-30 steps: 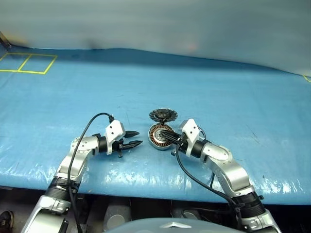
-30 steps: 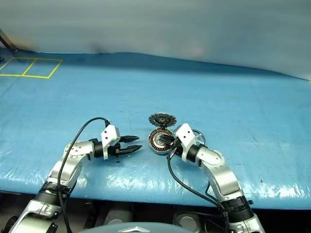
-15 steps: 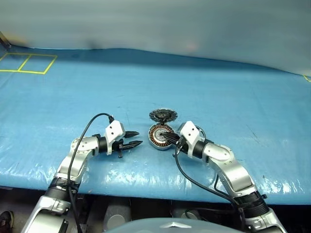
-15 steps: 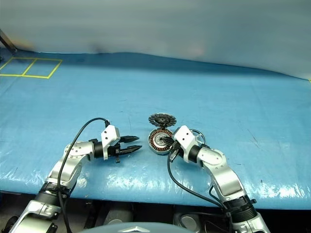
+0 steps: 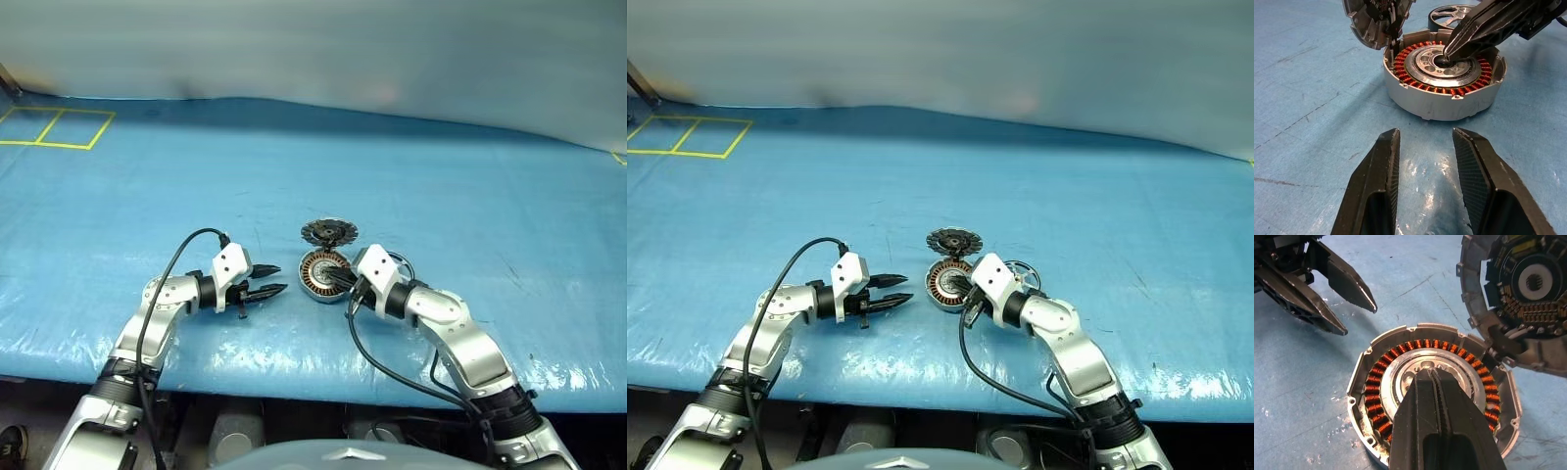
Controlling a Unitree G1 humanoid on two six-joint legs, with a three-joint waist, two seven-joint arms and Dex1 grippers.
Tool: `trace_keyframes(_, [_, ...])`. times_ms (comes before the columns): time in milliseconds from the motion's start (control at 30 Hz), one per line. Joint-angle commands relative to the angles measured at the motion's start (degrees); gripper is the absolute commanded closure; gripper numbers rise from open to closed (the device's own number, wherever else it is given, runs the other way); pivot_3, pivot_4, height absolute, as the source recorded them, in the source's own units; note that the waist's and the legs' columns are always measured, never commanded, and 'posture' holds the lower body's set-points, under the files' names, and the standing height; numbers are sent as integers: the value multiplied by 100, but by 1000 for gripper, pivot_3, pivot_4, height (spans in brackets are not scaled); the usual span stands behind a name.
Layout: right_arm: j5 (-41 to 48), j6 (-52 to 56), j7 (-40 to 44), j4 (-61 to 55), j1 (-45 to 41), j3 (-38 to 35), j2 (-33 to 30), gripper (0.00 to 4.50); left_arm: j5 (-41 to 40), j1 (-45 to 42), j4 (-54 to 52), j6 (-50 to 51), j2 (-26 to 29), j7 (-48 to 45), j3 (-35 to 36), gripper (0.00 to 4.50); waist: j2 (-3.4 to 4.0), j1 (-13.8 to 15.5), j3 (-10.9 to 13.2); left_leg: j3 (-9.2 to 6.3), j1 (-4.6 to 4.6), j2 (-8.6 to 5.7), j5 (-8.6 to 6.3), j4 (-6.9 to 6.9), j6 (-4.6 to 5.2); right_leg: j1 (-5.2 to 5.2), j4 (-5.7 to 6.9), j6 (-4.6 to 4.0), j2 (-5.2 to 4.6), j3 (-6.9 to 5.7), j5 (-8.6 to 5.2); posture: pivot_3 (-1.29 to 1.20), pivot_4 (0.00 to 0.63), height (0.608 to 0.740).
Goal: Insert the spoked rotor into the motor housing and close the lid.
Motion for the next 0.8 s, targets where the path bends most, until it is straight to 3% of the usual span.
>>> trace_keyframes(33, [57, -30, -32, -197, -120, -176, -21, 4467, -23, 24, -118, -94, -19, 47, 50, 2697, 0, 0, 0, 0, 0, 0, 0, 0, 0, 0, 0, 0, 0, 0, 0, 0, 150, 740])
trace_keyframes(533, [-72, -10, 5, 276, -65, -29, 52, 4467, -26, 51, -131, -97, 10, 96, 53, 2697, 0, -2, 0, 0, 1, 0, 0, -1, 0, 0, 0, 0, 0, 0, 0, 0, 150, 740])
trace_keyframes(800, [-600, -57, -21, 372, -104, 238, -189, 4467, -29, 57, -134, -104, 2, 103, 49, 2697, 1, -2, -1, 0, 4, 0, 0, 0, 0, 2, 0, 0, 0, 0, 0, 0, 150, 740])
